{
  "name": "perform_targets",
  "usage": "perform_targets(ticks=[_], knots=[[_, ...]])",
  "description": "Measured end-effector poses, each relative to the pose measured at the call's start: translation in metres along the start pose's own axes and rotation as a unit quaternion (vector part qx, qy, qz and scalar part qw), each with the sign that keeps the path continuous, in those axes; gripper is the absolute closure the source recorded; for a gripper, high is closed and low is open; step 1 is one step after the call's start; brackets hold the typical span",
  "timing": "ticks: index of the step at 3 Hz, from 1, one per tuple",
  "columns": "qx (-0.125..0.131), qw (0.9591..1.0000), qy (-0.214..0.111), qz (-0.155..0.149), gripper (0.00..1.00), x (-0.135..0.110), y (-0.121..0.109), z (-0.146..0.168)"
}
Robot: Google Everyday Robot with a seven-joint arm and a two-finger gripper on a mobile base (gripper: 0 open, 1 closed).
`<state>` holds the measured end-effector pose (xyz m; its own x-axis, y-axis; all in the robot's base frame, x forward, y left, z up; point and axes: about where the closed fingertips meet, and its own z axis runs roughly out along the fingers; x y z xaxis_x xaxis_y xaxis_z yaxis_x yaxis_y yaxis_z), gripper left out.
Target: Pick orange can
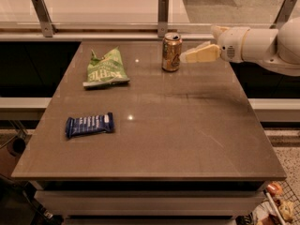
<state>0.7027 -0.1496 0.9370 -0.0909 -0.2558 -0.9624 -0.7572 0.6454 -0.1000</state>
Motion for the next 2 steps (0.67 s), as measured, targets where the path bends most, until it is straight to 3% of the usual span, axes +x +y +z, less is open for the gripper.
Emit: perform_targets(ticks=[2], knots=[[-0.025, 0.9984, -0.050, 0.009, 0.00, 0.008, 0.004, 0.047]])
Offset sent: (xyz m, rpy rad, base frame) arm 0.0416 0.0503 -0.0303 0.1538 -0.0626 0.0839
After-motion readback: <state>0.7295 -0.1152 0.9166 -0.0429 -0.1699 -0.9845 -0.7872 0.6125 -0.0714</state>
